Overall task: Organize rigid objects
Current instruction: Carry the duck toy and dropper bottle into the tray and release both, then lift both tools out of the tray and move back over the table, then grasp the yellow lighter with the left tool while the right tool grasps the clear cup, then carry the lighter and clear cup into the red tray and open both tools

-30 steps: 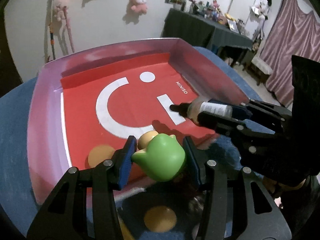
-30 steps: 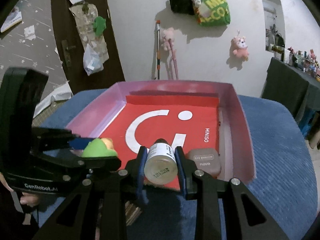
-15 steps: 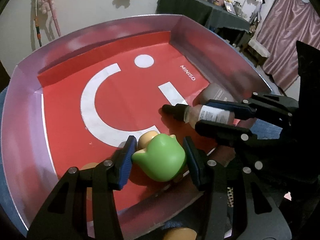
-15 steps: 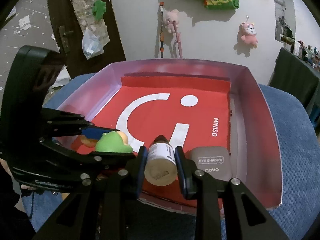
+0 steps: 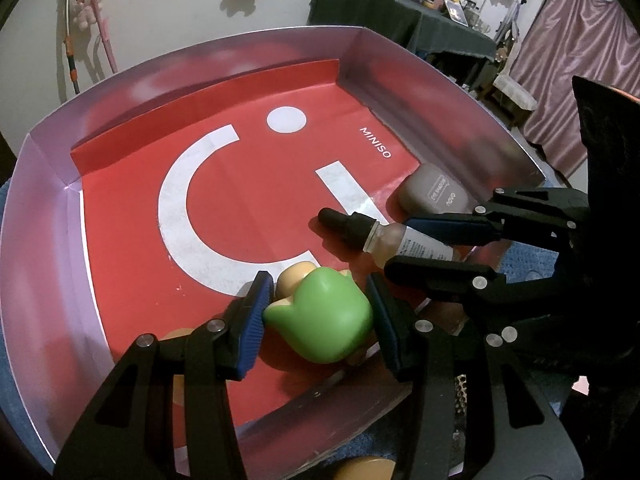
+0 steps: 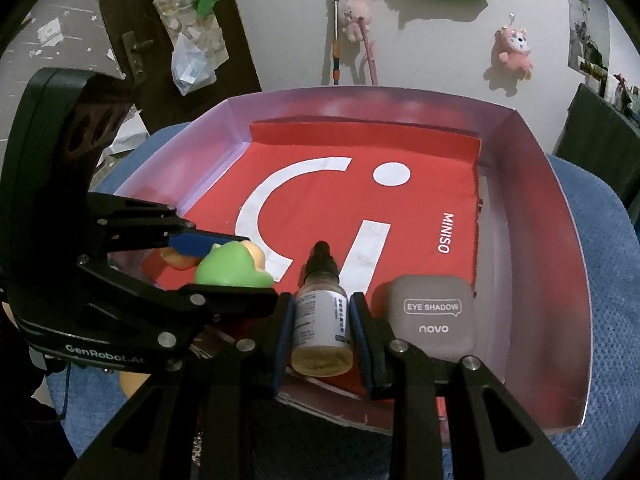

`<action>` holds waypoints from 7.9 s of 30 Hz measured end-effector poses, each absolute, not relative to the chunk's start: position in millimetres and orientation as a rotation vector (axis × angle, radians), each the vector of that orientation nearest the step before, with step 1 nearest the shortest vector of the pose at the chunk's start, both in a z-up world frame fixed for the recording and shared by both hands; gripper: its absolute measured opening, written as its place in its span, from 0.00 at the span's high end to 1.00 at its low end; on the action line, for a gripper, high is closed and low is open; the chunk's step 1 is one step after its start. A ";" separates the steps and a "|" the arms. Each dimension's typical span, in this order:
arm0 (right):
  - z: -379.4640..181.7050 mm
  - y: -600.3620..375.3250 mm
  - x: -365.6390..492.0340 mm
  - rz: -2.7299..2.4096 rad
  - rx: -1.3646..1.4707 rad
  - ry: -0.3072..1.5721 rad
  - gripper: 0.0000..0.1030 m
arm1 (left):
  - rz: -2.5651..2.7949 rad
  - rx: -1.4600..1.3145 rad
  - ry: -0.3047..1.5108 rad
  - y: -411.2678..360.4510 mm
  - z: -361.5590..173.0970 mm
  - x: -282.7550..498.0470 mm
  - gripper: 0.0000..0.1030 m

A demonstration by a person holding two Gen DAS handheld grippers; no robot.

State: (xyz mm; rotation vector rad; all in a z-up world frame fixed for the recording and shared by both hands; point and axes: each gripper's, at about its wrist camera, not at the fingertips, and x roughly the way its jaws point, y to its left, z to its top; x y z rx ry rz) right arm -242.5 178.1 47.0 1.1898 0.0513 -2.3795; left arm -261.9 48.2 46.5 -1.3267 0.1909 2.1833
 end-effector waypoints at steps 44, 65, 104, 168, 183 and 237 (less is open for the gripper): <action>85.6 190.9 -223.1 -2.449 1.113 0.025 0.35 | 2.310 -1.242 0.080 27.6 79.5 -236.1 0.28; 162.4 204.0 -96.5 -2.704 0.755 0.101 0.00 | 2.651 -0.795 -0.062 -8.0 149.6 -100.7 0.05; 61.9 206.9 -14.1 -2.856 0.822 0.020 0.00 | 2.833 -0.903 -0.097 -7.9 61.0 -19.7 0.00; 37.0 218.8 -139.7 -2.677 1.241 0.038 0.59 | 2.661 -1.321 -0.027 -43.7 36.9 -138.9 0.79; 80.0 217.8 -121.3 -2.716 1.066 0.042 0.59 | 2.678 -1.165 -0.023 -37.2 75.5 -119.5 0.79; 49.0 160.9 -314.9 -2.359 1.453 0.299 0.59 | 2.393 -1.462 0.140 25.8 47.3 -308.8 0.78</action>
